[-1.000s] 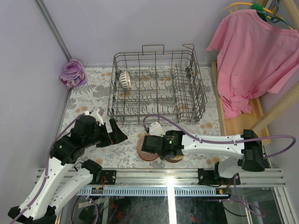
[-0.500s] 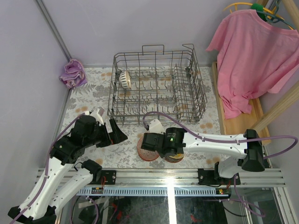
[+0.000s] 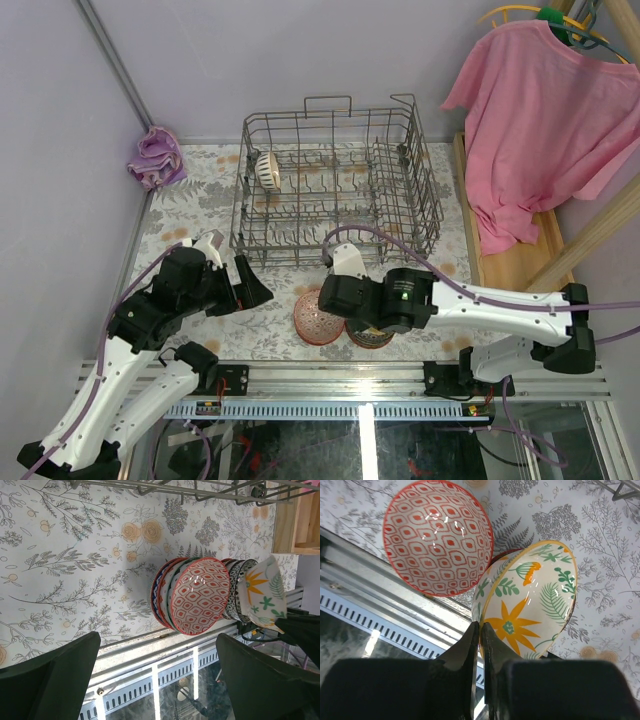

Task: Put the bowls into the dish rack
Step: Pick up the bowl from the center of the board, then place the bowl in the dish rack.

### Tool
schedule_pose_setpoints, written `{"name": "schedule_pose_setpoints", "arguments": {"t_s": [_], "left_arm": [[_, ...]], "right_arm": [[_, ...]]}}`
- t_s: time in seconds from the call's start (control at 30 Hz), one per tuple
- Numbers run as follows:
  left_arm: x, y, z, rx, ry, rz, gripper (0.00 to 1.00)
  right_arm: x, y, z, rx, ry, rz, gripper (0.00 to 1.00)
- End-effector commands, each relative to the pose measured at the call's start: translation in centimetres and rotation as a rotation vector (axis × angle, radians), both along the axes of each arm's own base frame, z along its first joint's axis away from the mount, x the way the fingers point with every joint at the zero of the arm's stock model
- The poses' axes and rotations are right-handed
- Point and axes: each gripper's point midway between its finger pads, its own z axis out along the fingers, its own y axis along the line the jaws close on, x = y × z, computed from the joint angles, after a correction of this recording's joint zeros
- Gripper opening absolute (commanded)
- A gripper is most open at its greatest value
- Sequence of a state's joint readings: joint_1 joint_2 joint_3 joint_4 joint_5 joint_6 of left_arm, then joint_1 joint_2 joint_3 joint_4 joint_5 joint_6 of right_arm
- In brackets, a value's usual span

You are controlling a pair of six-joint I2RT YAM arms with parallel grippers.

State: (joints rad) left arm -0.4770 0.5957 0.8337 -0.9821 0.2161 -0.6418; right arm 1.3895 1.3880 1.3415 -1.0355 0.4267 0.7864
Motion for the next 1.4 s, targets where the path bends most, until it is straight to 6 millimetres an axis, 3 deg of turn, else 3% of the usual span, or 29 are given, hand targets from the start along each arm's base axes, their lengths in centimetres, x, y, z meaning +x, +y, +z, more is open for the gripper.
{"name": "schedule_pose_setpoints", "arguments": {"t_s": [0.0,0.5,0.67,0.9,1.1,1.37], "left_arm": [[-0.8,-0.7,0.9,-0.022,-0.024,-0.085,1.0],[-0.7,-0.6,1.5,-0.01,-0.031,-0.089,1.0],[-0.6,-0.6,1.4,-0.004,-0.028,-0.089,1.0],[-0.6,-0.5,1.4,-0.006,-0.03,-0.081,1.0],[-0.7,0.0,1.6,0.003,-0.05,-0.06,1.0],[-0.8,0.9,2.7,0.002,-0.089,-0.015,1.0]], "right_arm": [[0.8,1.6,4.2,0.183,-0.063,-0.022,0.0],[1.9,2.2,9.8,0.424,-0.088,-0.007,0.0],[3.0,2.4,12.5,0.526,-0.106,-0.003,0.0],[7.2,3.1,17.0,0.629,-0.167,-0.004,0.0],[11.1,4.9,20.5,0.699,-0.193,0.047,0.0],[17.5,6.9,23.7,0.791,-0.197,0.083,0.0]]}}
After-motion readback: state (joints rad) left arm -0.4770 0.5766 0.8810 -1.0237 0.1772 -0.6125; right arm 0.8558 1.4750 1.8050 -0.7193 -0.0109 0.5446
